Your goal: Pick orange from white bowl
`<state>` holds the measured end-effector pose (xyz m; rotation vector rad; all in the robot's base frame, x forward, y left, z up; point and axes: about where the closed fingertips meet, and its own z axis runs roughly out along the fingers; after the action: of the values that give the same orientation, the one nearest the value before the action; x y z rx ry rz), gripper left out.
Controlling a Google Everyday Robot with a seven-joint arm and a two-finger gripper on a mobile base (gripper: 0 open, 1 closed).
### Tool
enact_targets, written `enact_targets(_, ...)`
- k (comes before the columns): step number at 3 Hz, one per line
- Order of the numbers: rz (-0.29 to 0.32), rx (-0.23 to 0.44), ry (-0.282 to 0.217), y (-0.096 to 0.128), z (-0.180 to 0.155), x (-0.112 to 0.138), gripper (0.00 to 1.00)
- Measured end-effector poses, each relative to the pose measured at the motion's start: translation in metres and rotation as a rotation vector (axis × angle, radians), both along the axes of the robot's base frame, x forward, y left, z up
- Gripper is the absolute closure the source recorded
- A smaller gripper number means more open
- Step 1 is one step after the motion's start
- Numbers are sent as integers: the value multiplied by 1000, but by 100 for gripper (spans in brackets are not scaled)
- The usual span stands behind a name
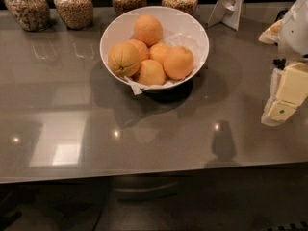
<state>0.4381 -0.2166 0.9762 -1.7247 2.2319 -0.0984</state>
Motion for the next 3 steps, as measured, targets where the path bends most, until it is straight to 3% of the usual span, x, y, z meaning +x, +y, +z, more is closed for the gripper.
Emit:
enact_targets(2, 4, 14, -21, 4, 4, 2, 0)
enact_targets(3, 36, 75, -70, 20, 13, 16, 0)
